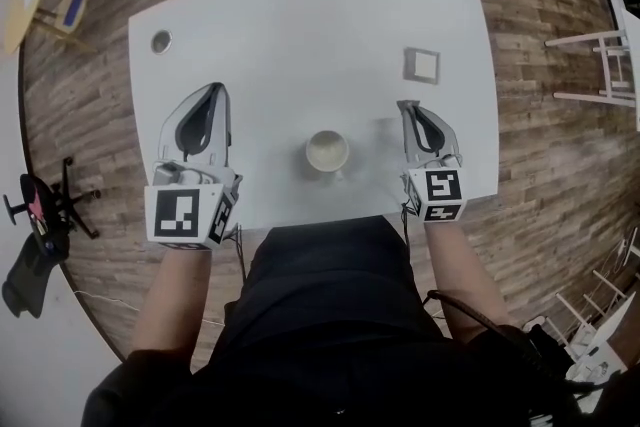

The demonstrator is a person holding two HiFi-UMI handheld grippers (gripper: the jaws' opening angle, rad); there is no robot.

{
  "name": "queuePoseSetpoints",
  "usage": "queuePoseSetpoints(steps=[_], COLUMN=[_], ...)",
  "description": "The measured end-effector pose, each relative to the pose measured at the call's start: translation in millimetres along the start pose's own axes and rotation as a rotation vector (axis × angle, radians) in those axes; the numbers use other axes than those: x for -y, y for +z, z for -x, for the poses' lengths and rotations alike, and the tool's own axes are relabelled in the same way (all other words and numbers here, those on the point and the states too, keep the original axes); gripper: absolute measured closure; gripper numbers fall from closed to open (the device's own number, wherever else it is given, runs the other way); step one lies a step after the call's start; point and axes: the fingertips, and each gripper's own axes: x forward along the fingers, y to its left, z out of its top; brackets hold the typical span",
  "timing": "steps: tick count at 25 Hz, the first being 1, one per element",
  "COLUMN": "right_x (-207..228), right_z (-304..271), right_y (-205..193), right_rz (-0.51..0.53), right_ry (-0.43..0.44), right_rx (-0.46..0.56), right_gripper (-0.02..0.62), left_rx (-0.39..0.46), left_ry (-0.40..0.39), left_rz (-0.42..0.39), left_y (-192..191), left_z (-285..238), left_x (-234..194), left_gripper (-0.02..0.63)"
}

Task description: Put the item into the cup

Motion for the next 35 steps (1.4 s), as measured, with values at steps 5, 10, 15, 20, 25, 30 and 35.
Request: queuePoseSetpoints(steps=[5, 10, 15, 20, 25, 30, 35], right_x=[1, -5, 2, 3, -3, -12, -13], right_z=[2, 10, 12, 19, 27, 35, 41], right_y=[17, 34, 52, 72, 82, 91, 107], right_rz=[0.027, 0.056, 0.074, 0.096, 0.101, 0.117, 0.135], right_ry=[-0.015, 0.003, -0.015, -0.010, 0.004, 0.015, 0.019], right_rx=[0.034, 0.060, 0.091, 0.124, 0.145, 0.165, 0.204], right_gripper=[0.555, 0.555, 0.555, 0.555, 0.555, 0.555, 0.555], left_rx=[0.046, 0.059, 0.114, 0.155, 0.197, 0.187, 0.232], left_ry=[0.004, 0.032, 0.005, 0.009, 0.026, 0.061, 0.065], left_rz=[-0.016, -0.007, 0.009, 0.000, -0.003, -0.044, -0.060], left_y=[14, 16, 36, 53, 65, 61, 74], left_z=[1, 7, 5, 8, 16, 23, 26], left_x=[-6, -13, 8, 9, 5, -7, -6], left_gripper=[0.598, 0.599, 0.598, 0.599, 0.598, 0.599, 0.598])
